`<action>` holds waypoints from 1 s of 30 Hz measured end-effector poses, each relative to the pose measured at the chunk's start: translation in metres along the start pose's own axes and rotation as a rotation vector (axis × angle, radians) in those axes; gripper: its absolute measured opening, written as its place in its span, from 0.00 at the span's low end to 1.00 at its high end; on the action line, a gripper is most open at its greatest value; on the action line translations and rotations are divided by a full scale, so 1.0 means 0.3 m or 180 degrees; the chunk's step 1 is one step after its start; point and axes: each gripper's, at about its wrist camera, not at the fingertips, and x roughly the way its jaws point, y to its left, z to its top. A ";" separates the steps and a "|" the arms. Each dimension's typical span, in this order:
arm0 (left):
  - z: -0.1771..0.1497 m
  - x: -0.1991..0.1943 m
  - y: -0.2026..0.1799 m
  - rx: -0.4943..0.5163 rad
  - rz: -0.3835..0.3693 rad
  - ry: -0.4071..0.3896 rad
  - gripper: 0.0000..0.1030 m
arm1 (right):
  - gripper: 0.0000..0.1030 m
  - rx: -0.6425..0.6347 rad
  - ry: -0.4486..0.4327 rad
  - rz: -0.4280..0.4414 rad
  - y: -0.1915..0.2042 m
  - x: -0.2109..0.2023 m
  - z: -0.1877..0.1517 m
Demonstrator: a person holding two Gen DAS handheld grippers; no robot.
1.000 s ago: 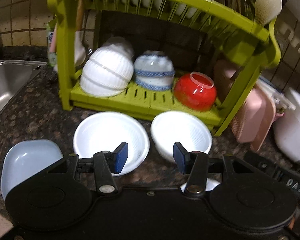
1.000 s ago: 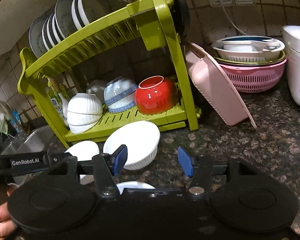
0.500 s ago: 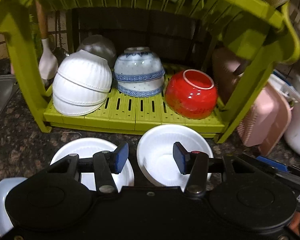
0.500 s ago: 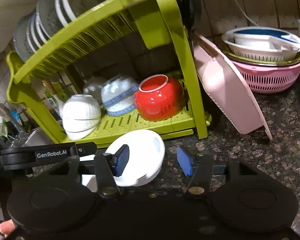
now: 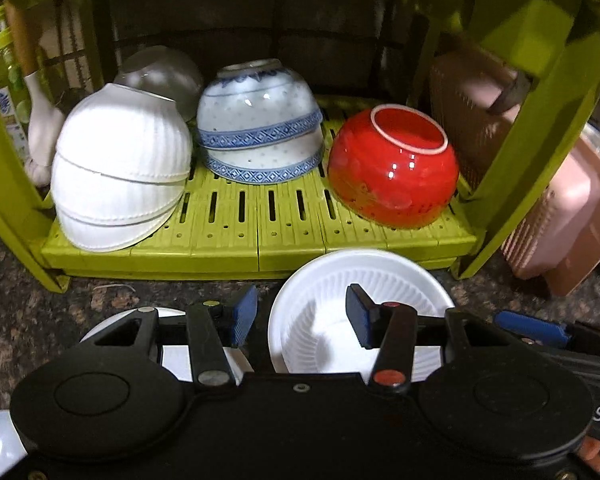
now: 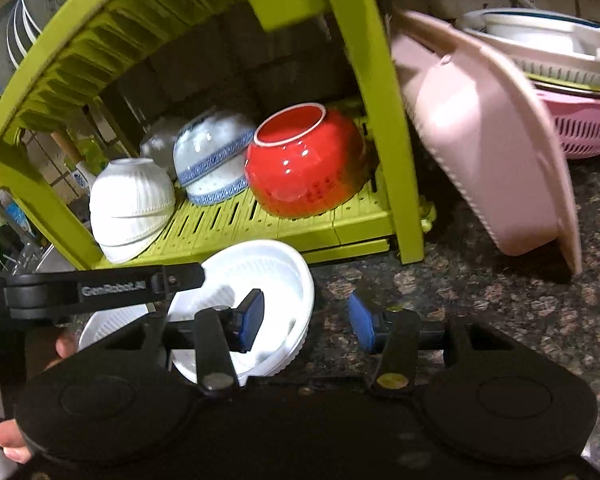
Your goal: Organize plates and bowls
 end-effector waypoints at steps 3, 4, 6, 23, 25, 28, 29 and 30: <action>-0.003 0.027 -0.009 0.0078 0.0050 0.0042 0.52 | 0.47 -0.0046 0.0058 0.0004 0.011 0.028 0.000; -0.004 0.034 -0.009 0.0089 0.0054 0.0057 0.51 | 0.46 -0.0057 0.0070 0.0005 0.014 0.036 0.000; -0.004 0.046 -0.008 0.0105 0.0052 0.0093 0.51 | 0.45 -0.0067 0.0103 -0.0003 0.018 0.053 0.000; -0.026 0.070 -0.023 0.0158 0.0123 0.0180 0.28 | 0.22 -0.0199 0.0173 -0.0094 0.031 0.101 -0.020; -0.033 0.063 -0.022 0.0145 0.0090 0.0183 0.28 | 0.22 -0.0181 0.0174 -0.0095 0.025 0.098 -0.021; -0.047 0.058 -0.032 0.0168 0.0031 0.0209 0.28 | 0.22 -0.0147 0.0170 -0.0106 0.010 0.087 -0.022; -0.050 0.061 -0.036 0.0171 0.0014 0.0224 0.28 | 0.22 -0.0134 0.0172 -0.0112 0.004 0.082 -0.023; -0.056 0.059 -0.042 0.0173 -0.0001 0.0237 0.28 | 0.22 -0.0120 0.0172 -0.0119 -0.002 0.079 -0.023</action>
